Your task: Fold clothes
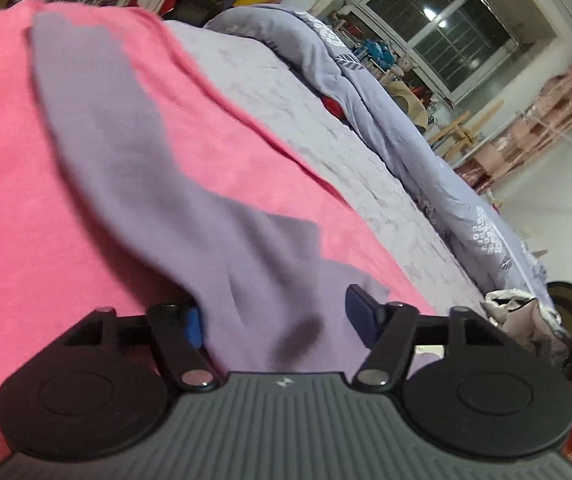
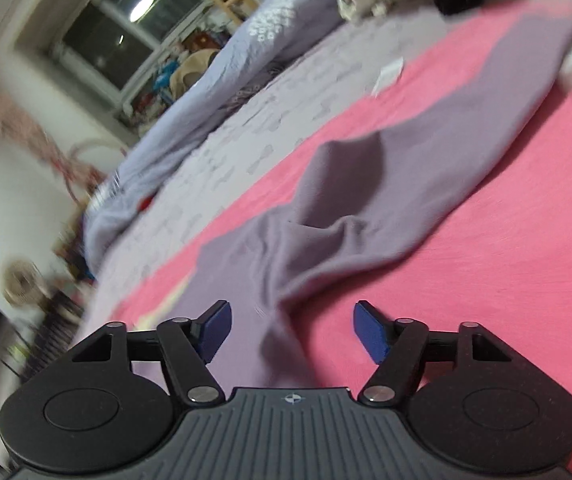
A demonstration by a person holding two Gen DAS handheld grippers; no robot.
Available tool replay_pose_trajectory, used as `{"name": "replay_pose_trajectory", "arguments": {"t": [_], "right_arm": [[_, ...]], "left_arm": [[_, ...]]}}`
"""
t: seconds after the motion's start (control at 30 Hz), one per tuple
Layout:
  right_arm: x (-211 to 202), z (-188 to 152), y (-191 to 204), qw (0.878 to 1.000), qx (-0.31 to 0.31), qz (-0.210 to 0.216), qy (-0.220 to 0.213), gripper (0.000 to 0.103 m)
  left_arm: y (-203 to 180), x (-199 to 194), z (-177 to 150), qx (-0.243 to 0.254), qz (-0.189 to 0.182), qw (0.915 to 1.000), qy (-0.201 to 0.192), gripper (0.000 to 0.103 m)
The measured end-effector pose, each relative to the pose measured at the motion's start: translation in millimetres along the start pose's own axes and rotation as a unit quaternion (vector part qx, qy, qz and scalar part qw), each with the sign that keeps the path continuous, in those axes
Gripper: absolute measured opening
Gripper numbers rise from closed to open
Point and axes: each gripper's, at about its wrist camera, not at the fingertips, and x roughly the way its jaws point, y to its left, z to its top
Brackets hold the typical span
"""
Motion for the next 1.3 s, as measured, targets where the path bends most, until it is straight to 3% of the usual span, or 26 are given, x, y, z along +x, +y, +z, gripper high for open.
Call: {"name": "replay_pose_trajectory", "arguments": {"t": [0.03, 0.07, 0.1, 0.13, 0.17, 0.23, 0.33, 0.47, 0.53, 0.6, 0.7, 0.77, 0.87, 0.93, 1.0, 1.1, 1.2, 1.3], "right_arm": [[9.6, 3.1, -2.2, 1.0, 0.016, 0.001, -0.008, 0.061], [18.6, 7.2, -3.3, 0.999, 0.029, -0.009, -0.017, 0.045], [25.9, 11.7, -4.2, 0.999, 0.044, -0.026, -0.019, 0.034], [32.4, 16.6, -5.7, 0.997, 0.061, -0.044, -0.015, 0.009], [36.7, 21.4, -7.2, 0.996, 0.077, -0.049, -0.012, 0.009], [29.5, 30.3, -0.4, 0.997, 0.068, -0.028, -0.02, 0.009], [-4.2, 36.7, 26.8, 0.998, -0.005, -0.001, -0.068, 0.009], [-53.5, 27.0, 50.5, 0.987, -0.081, 0.014, -0.137, 0.009], [-53.8, 22.8, 47.6, 0.986, -0.106, -0.053, -0.116, 0.017], [-43.9, 13.9, 31.0, 0.983, -0.128, -0.116, -0.065, 0.02], [-42.4, -7.9, 5.7, 0.972, -0.162, -0.167, -0.017, 0.022], [-53.8, -23.4, -4.1, 0.964, -0.195, -0.178, -0.011, 0.023], [-73.9, -40.2, -10.7, 0.95, -0.246, -0.19, -0.011, 0.031], [-94.0, -51.3, -9.4, 0.943, -0.274, -0.19, -0.007, 0.038], [-116.5, -62.4, -7.9, 0.944, -0.285, -0.167, 0.003, 0.043], [-147.2, -78.7, -8.8, 0.949, -0.286, -0.13, 0.026, 0.044], [-175.6, -94.8, -9.7, 0.947, -0.291, -0.129, 0.032, 0.044], [-204.0, -109.1, -11.2, 0.95, -0.288, -0.117, 0.035, 0.044]], "left_arm": [[-5.8, 4.9, 2.1, 0.005, 0.006, 1.0, -0.001, 0.058], [-8.8, 7.6, 4.0, 0.001, 0.017, 0.9998, -0.001, 0.052], [-10.0, 6.9, 4.9, -0.009, 0.029, 0.9995, 0.0, 0.033], [-9.8, 6.3, 6.6, -0.021, 0.036, 0.9991, 0.0, 0.014], [-6.4, 5.7, 9.7, -0.038, 0.034, 0.9987, -0.001, 0.006], [-1.5, 4.0, 17.3, -0.062, 0.031, 0.9976, -0.006, 0.002], [-14.0, -1.7, 43.6, -0.035, 0.026, 0.9981, -0.043, 0.002], [-39.2, -9.0, 76.9, -0.019, 0.0, 0.9953, -0.095, 0.002], [-44.7, -7.0, 80.2, 0.002, 0.018, 0.9958, -0.09, 0.002], [-45.0, -1.6, 76.1, 0.03, 0.053, 0.9955, -0.073, 0.002], [-26.0, -3.7, 67.8, 0.033, 0.1, 0.9929, -0.055, 0.003], [-6.6, -7.0, 66.0, 0.018, 0.13, 0.9901, -0.05, 0.004], [19.6, -15.0, 70.8, -0.006, 0.16, 0.986, -0.046, 0.01], [26.3, -27.1, 73.6, 0.006, 0.183, 0.9814, -0.057, 0.016], [25.6, -37.9, 76.2, 0.035, 0.201, 0.9767, -0.067, 0.025], [28.3, -52.6, 78.2, 0.06, 0.226, 0.9704, -0.061, 0.022], [28.1, -76.0, 68.5, 0.081, 0.205, 0.9746, -0.038, 0.022], [19.8, -113.5, 36.6, 0.131, 0.138, 0.9817, -0.001, 0.024]]}}
